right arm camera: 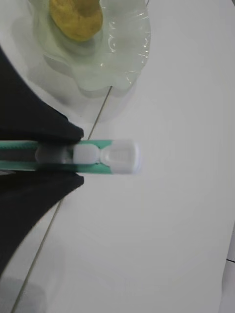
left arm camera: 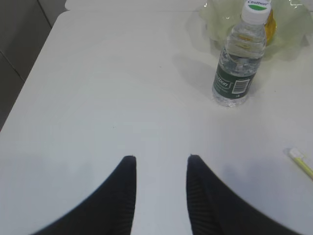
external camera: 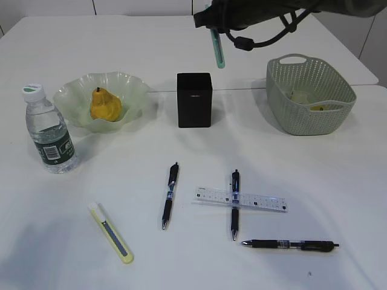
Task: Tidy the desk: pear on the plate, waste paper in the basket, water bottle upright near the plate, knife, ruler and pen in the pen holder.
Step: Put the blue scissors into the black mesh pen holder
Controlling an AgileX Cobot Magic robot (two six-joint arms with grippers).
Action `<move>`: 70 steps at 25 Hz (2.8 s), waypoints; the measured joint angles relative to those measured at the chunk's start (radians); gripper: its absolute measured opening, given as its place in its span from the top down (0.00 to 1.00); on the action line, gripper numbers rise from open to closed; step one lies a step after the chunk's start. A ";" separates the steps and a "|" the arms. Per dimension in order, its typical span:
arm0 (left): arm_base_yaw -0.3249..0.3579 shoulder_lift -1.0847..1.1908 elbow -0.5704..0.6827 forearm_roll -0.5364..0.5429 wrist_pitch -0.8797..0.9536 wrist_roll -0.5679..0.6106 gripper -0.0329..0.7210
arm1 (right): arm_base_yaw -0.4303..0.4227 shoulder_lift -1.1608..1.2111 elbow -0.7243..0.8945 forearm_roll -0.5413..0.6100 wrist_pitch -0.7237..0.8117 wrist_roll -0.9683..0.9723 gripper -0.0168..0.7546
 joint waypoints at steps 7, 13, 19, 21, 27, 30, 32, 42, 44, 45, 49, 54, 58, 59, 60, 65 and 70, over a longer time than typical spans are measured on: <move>0.000 0.000 0.000 0.000 -0.001 0.000 0.64 | 0.040 0.047 0.000 0.006 -0.181 -0.011 0.78; 0.000 0.000 0.000 0.000 -0.002 0.000 0.64 | 0.045 0.103 0.000 0.008 -0.278 -0.014 0.78; 0.000 0.000 0.000 0.002 -0.017 0.000 0.64 | 0.045 0.118 0.000 0.010 -0.308 -0.016 0.78; 0.000 0.000 0.000 0.002 -0.025 0.000 0.64 | 0.047 0.126 0.000 0.012 -0.309 -0.016 0.78; 0.000 0.000 0.000 0.002 -0.025 0.000 0.64 | 0.053 0.164 0.000 0.036 -0.327 -0.016 0.78; 0.000 0.000 0.000 0.003 -0.025 0.000 0.64 | 0.053 0.180 0.000 0.038 -0.336 -0.016 0.78; 0.000 0.000 0.000 0.003 -0.025 0.000 0.64 | 0.053 0.187 0.000 0.040 -0.341 -0.016 0.78; 0.000 0.000 0.000 0.003 -0.025 0.000 0.64 | 0.053 0.234 0.000 0.041 -0.353 0.010 0.78; 0.000 0.000 0.000 0.003 -0.025 0.000 0.64 | 0.053 0.243 0.000 0.041 -0.353 0.013 0.78; 0.000 0.000 0.000 0.003 -0.025 0.000 0.64 | 0.053 0.248 0.000 0.041 -0.353 0.015 0.78; 0.000 0.000 0.000 0.003 -0.025 0.000 0.64 | 0.053 0.259 0.000 0.049 -0.353 0.020 0.78; 0.000 0.000 0.000 0.003 -0.025 0.000 0.64 | 0.053 0.259 0.000 0.072 -0.353 0.022 0.78; 0.000 0.000 0.000 0.003 -0.025 0.000 0.64 | 0.053 0.259 0.000 0.079 -0.353 0.022 0.76; 0.000 0.000 0.000 0.003 -0.025 0.000 0.64 | 0.053 0.259 0.000 0.084 -0.353 0.022 0.75; 0.000 0.000 0.000 0.003 -0.025 0.000 0.64 | 0.053 0.259 0.000 0.088 -0.353 0.022 0.74; 0.000 0.000 0.000 0.003 -0.025 0.000 0.64 | 0.053 0.259 0.000 0.113 -0.353 0.022 0.60; 0.000 0.000 0.000 0.003 -0.025 0.000 0.64 | 0.053 0.259 0.000 0.125 -0.303 0.022 0.57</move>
